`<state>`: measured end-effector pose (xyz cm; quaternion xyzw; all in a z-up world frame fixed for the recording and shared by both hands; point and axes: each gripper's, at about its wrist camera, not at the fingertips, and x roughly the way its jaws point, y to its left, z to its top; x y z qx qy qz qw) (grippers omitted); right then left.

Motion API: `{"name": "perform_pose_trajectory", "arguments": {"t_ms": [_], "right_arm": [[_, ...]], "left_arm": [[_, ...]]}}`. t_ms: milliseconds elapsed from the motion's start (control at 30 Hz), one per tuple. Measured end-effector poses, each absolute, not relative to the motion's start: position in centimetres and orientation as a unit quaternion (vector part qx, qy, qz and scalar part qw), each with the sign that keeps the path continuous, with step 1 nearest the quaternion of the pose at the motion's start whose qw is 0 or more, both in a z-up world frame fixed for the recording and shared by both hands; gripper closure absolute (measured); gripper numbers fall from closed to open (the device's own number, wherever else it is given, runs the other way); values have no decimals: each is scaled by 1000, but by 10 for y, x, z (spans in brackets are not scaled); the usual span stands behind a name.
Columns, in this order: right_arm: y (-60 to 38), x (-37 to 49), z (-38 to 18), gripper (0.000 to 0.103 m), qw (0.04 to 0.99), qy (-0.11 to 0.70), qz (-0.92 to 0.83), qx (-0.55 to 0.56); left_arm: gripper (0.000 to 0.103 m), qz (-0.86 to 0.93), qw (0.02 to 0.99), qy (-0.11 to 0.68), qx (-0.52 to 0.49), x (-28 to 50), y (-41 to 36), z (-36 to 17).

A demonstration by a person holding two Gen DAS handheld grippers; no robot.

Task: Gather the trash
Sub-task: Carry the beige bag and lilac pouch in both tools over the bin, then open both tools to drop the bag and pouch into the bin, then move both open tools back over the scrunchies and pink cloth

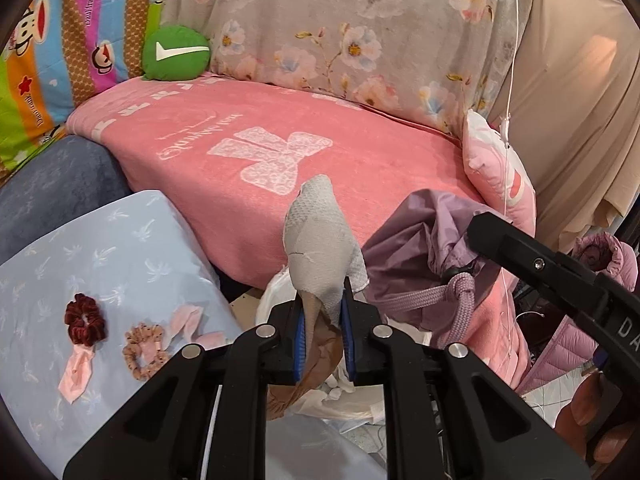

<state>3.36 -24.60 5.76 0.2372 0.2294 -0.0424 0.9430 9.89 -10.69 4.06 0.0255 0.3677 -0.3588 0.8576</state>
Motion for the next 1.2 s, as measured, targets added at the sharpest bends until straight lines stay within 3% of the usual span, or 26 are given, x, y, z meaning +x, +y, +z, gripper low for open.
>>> {"name": "perform_pose_trajectory", "arguments": {"t_ms": [133, 300, 400, 467, 533, 700, 800, 1200], "right_arm": [[-258, 34, 51, 93, 939, 235, -50, 248], [-269, 36, 43, 73, 930, 241, -56, 272], [-274, 38, 37, 72, 926, 246, -56, 281], [-275, 40, 33, 72, 924, 250, -57, 283], [-277, 42, 29, 70, 922, 255, -58, 286], [-277, 47, 17, 68, 914, 272, -61, 295], [-276, 51, 8, 58, 906, 289, -65, 303], [-264, 67, -41, 52, 872, 378, -70, 304]], "left_arm": [[86, -368, 851, 373, 25, 101, -118, 37], [76, -369, 848, 380, 24, 103, -127, 33], [73, -369, 846, 384, 24, 105, -130, 29], [59, -367, 846, 386, 21, 107, -130, 27], [56, -362, 849, 384, 19, 108, -129, 26], [56, -352, 850, 391, 18, 111, -124, 21], [56, -342, 853, 395, 20, 112, -119, 17], [56, -304, 860, 409, -7, 117, -83, 3]]}}
